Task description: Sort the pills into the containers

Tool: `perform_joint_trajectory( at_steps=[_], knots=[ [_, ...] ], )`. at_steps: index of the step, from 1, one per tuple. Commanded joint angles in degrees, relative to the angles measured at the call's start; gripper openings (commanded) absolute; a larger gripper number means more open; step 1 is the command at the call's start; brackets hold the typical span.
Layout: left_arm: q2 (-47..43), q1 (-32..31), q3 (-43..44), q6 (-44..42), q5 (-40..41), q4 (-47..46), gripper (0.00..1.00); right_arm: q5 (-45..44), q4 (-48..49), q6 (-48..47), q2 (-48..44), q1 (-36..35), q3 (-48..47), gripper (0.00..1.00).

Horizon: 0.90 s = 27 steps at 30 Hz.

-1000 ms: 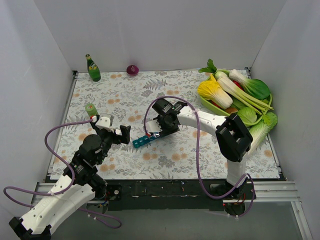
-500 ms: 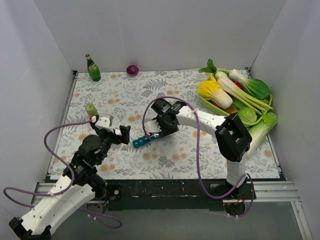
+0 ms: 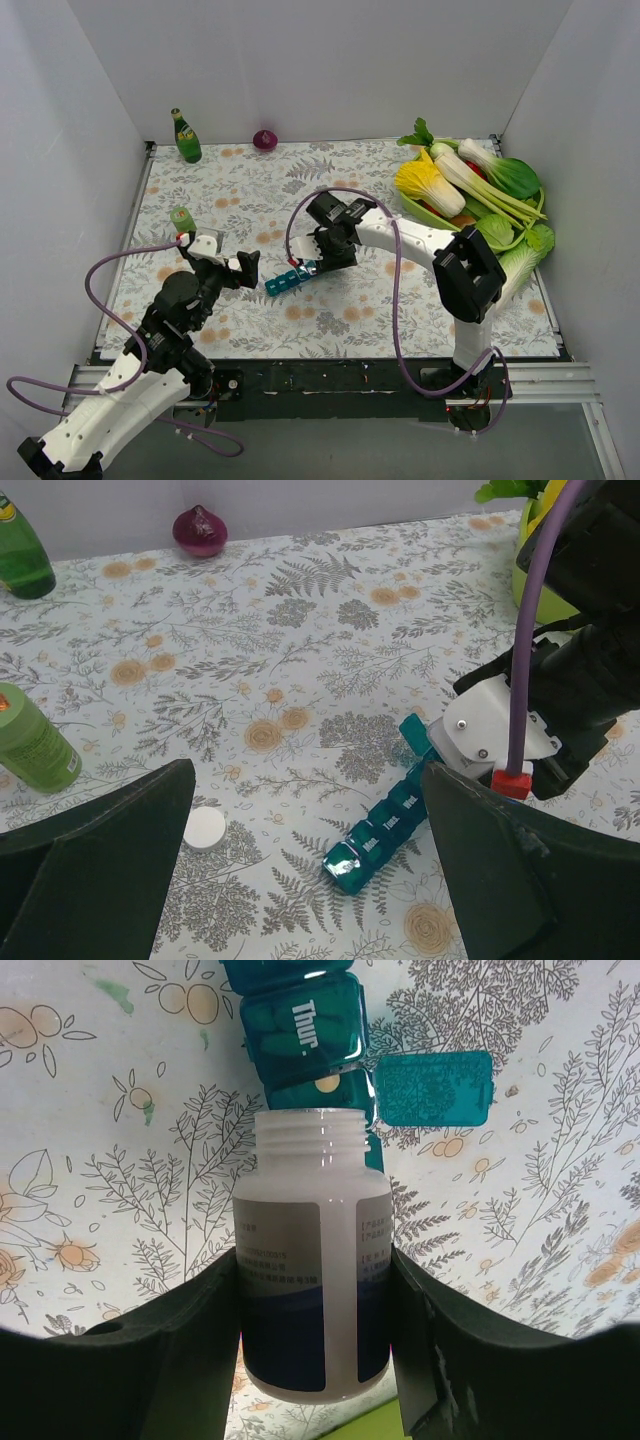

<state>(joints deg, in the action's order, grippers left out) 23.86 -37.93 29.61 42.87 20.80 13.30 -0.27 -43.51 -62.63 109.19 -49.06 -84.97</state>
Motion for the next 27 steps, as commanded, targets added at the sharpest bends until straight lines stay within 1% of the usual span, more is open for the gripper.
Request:
perform_joint_trajectory(
  at_steps=[1,5,11,12,14,15,16,17,18,19,20,21,22,23,24,26,27],
  knots=[
    [-0.83,0.32,-0.43,0.02,0.91,-0.47,0.98,5.72,-1.05,4.27,-4.16,2.12,-2.57,0.01],
    [-1.27,0.32,-0.51,0.11,0.82,-0.29,0.98,9.4,-1.23,6.29,-6.09,4.05,-2.92,0.01],
    [-3.02,0.4,-0.69,0.37,1.44,-0.12,0.98,20.03,-1.76,9.8,-12.75,8.27,-5.29,0.01],
    [-3.29,0.4,-0.78,0.46,1.7,-0.12,0.98,24.22,-1.84,10.33,-13.73,9.93,-5.9,0.01],
    [-4.51,0.32,-1.04,0.63,1.97,-0.12,0.98,28.46,-1.15,12.43,-15.84,11.96,-7.48,0.01],
    [-4.87,0.32,-1.04,0.81,2.05,0.14,0.98,33.45,-0.19,13.58,-18.63,13.1,-7.67,0.01],
    [-5.22,0.4,-1.13,1.07,2.4,0.32,0.98,36.71,1.22,14.89,-20.22,16.16,-7.49,0.01],
    [-5.4,0.4,-1.04,1.16,2.58,0.5,0.98,39.97,5.84,18.65,-22.07,18.01,-6.71,0.01],
    [-5.66,0.32,-1.04,1.51,2.67,0.67,0.98,46.0,8.15,20.6,-25.83,21.77,-6.09,0.01],
    [-5.84,0.4,-1.04,1.51,2.84,0.76,0.98,49.28,11.57,22.79,-27.95,23.81,-5.22,0.01],
    [-5.84,0.32,-1.13,1.51,2.85,0.68,0.98,52.45,15.6,26.47,-32.59,26.01,-1.81,0.01],
    [-5.58,0.32,-1.22,1.34,3.02,0.5,0.98,57.87,28.52,36.25,-35.16,30.64,0.57,0.01],
    [-5.31,0.32,-1.22,1.25,3.02,0.41,0.98,60.1,36.57,43.92,-37.88,33.04,3.29,0.01],
    [-5.14,0.32,-1.3,1.16,2.93,0.32,0.98,62.04,46.4,52.09,-42.95,35.76,6.89,0.01],
    [-4.88,0.32,-1.3,1.07,2.93,0.32,0.98,62.58,71.38,73.23,-45.27,41.27,13.53,0.01],
    [-3.91,0.4,-1.3,0.99,2.41,0.32,0.98,59.36,91.4,91.29,-49.22,47.71,18.24,0.01],
    [-3.64,0.32,-1.3,0.99,2.41,0.24,0.98,54.81,96.8,100.07,-49.68,54.35,18.87,0.01]
  ],
)
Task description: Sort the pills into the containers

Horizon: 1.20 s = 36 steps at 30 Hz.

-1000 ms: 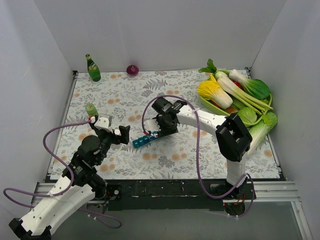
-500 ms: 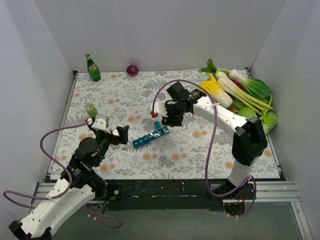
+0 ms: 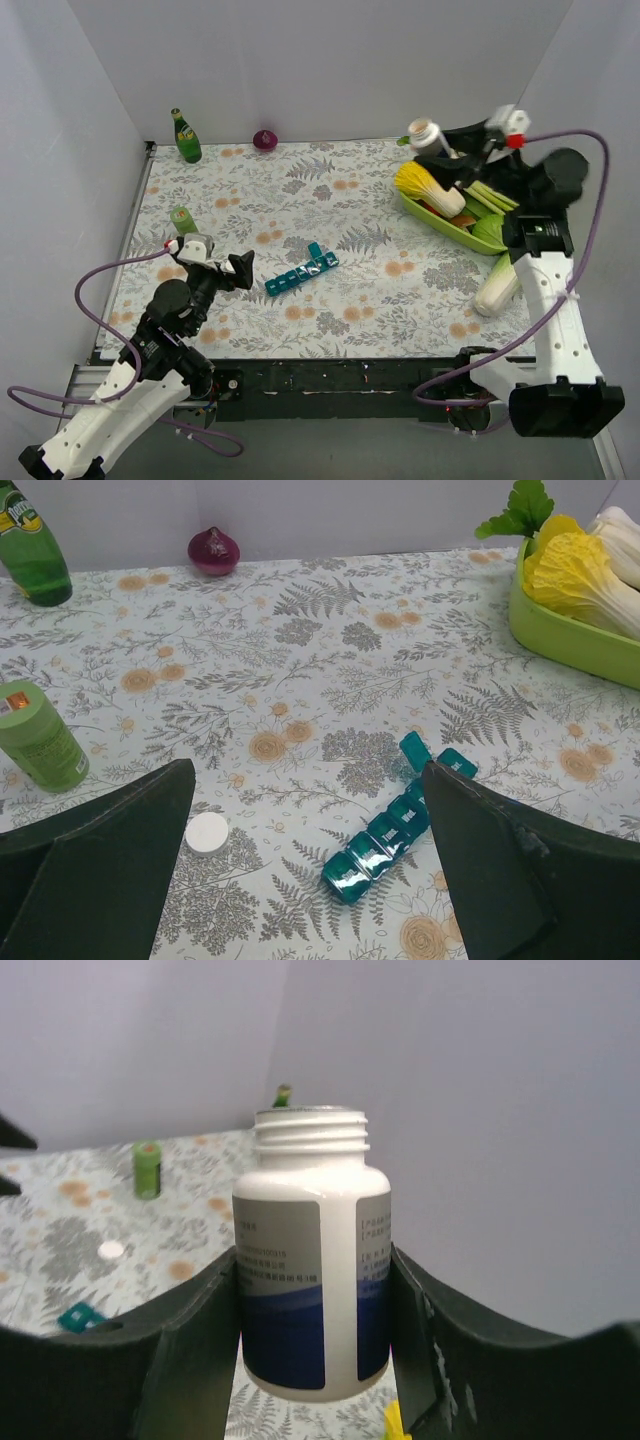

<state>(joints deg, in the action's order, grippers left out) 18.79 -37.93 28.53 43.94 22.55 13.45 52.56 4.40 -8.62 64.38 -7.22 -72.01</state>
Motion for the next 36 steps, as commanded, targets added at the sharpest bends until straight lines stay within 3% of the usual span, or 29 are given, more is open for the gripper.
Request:
perform_joint_trajectory(
  at_steps=[1,4,9,13,14,17,18,21,31,36],
  knots=[
    [1.86,0.32,-0.32,-0.17,0.57,-0.09,0.98,0.28,55.38,58.07,-5.05,15.28,5.91,0.01],
    [2.48,0.32,-0.23,-0.26,0.48,-0.09,0.98,0.26,63.69,73.27,-4.96,19.35,7.05,0.01],
    [2.13,0.32,-0.32,-0.26,-0.04,-0.18,0.98,2.98,67.22,70.85,-6.46,18.56,12.59,0.01],
    [1.87,0.32,-0.59,-0.44,-0.4,-0.45,0.98,12.72,71.54,67.61,-3.21,14.45,14.17,0.01],
    [1.96,0.32,-0.5,-0.44,-0.48,-0.45,0.98,17.1,64.92,59.68,-2.6,12.95,14.87,0.01],
    [2.04,0.32,-0.41,-0.52,-1.01,-0.53,0.98,19.6,41.91,35.79,-4.25,7.32,16.37,0.01],
    [1.96,0.32,-0.41,-0.53,-1.01,-0.45,0.98,18.73,19.64,14.55,-4.7,2.44,15.76,0.01],
    [1.26,0.4,-0.5,-0.44,-1.28,-0.62,0.98,16.0,-2.06,-10.8,-3.83,-4.89,15.14,0.01],
    [1.6,0.32,-0.67,-0.7,-3.03,-1.06,0.98,11.35,-19.68,-44.43,5.48,-12.9,20.06,0.01],
    [1.52,0.4,-0.67,-0.79,-3.39,-1.06,0.98,5.99,-27.51,-55.52,11.28,-16.5,18.66,0.01]
  ],
)
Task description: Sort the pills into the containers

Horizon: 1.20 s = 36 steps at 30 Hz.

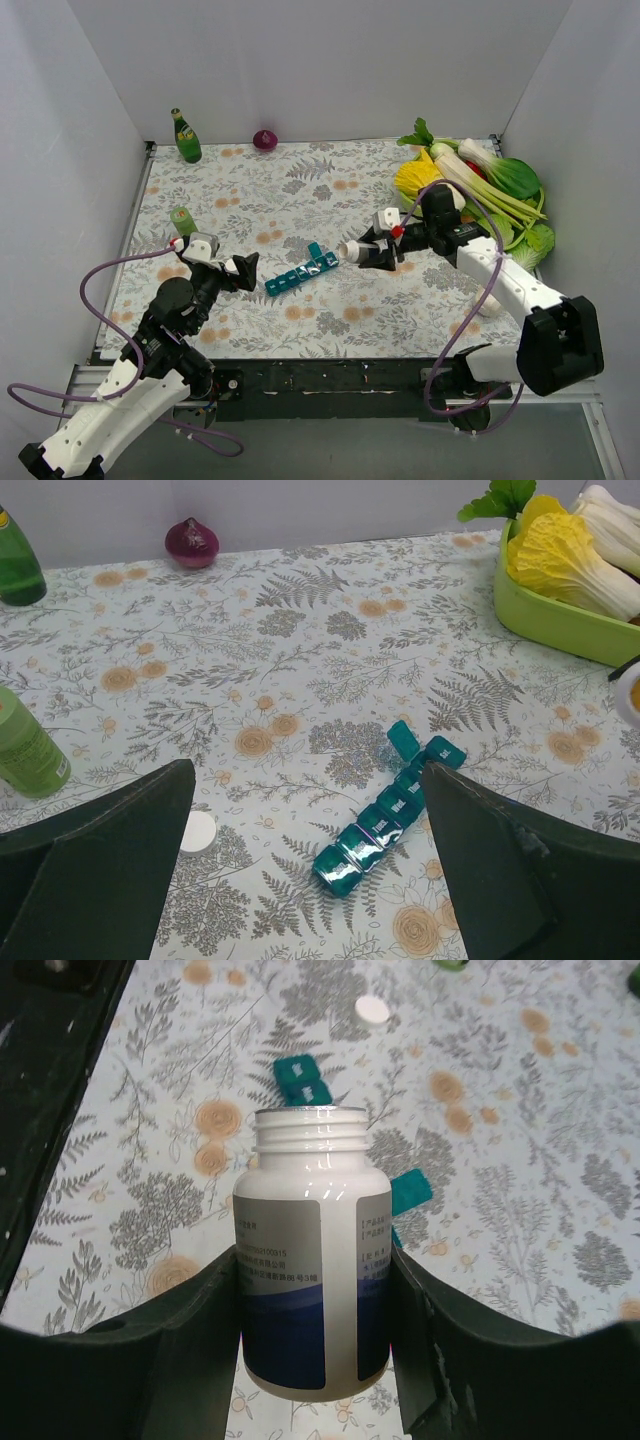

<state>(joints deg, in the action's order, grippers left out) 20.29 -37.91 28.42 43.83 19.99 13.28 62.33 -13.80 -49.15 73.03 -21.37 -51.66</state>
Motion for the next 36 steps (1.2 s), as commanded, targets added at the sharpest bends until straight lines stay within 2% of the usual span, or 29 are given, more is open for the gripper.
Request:
perform_joint_trajectory(
  at_steps=[1,5,10,21,36],
  knots=[
    [0.01,0.29,-0.56,-0.68,-0.92,-0.97,0.98,-4.57,-10.1,-16.58,4.81,-2.89,-2.56,0.01],
    [-0.34,0.29,-0.47,-0.68,-1.09,-0.89,0.98,-9.05,-12.82,-22.9,10.1,-4.99,-4.59,0.01],
    [-0.69,0.38,-0.39,-0.68,-1.18,-0.97,0.98,-14.58,-13.27,-25.38,16.16,-7.19,-7.05,0.01],
    [-1.4,0.29,-0.3,-0.77,-1.53,-0.89,0.98,-26.28,-10.63,-22.14,24.78,-11.07,-13.02,0.01],
    [-2.45,0.38,-0.3,-0.86,-2.06,-0.97,0.98,-36.48,-11.86,-18.18,28.48,-13.0,-18.21,0.01]
  ],
)
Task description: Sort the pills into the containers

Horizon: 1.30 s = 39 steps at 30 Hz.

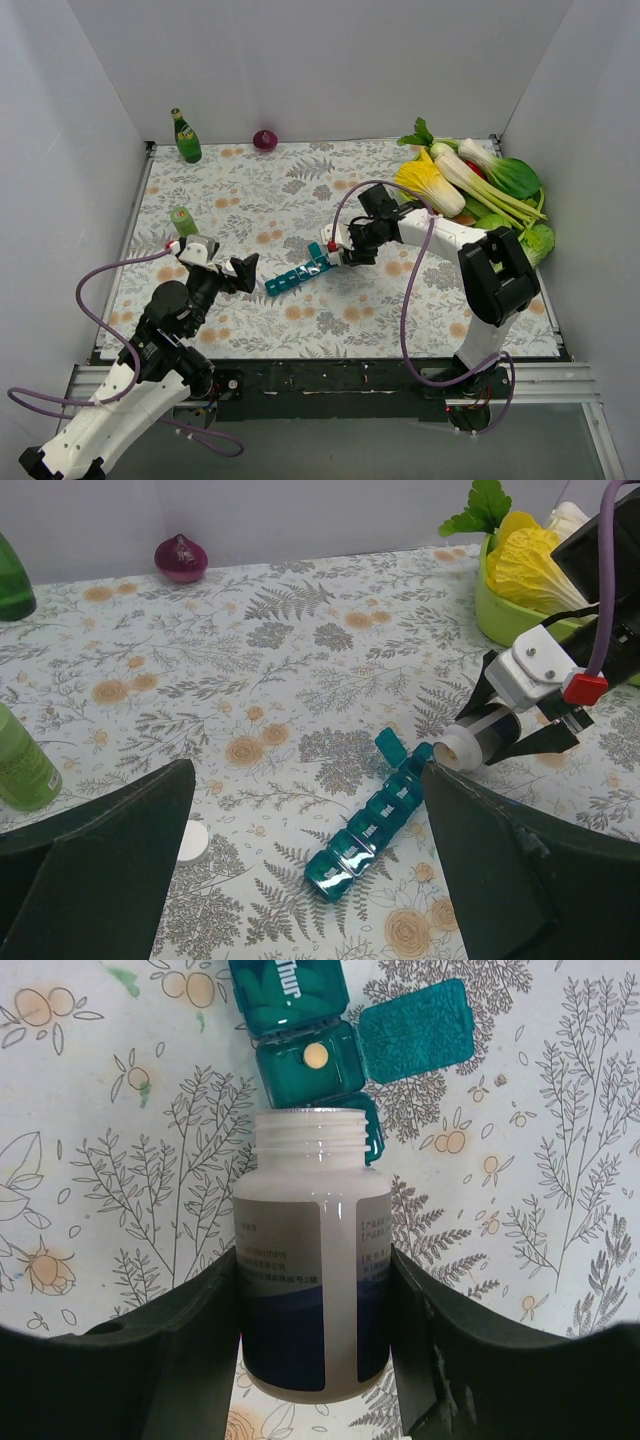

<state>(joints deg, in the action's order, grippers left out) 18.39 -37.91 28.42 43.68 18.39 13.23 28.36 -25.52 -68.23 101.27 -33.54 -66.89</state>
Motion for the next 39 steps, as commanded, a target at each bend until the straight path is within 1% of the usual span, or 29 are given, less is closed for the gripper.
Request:
perform_joint_trajectory(
  at_steps=[1,12,27,39],
  knots=[
    [-0.72,0.29,-0.3,-0.7,-0.46,-0.93,0.98,-3.22,-0.41,0.82,0.33,-1.17,-3.15,0.01],
    [-1.43,0.38,-0.3,-0.79,-0.55,-0.93,0.98,-6.38,-2.17,0.55,0.85,-3.29,-4.65,0.01],
    [-2.05,0.29,-0.3,-0.79,-0.46,-0.93,0.98,-13.32,-4.28,0.55,2.0,-6.27,-6.93,0.01],
    [-2.84,0.29,-0.3,-0.88,-0.38,-0.93,0.98,-16.05,-5.42,0.73,2.61,-7.68,-8.43,0.01]
  ],
)
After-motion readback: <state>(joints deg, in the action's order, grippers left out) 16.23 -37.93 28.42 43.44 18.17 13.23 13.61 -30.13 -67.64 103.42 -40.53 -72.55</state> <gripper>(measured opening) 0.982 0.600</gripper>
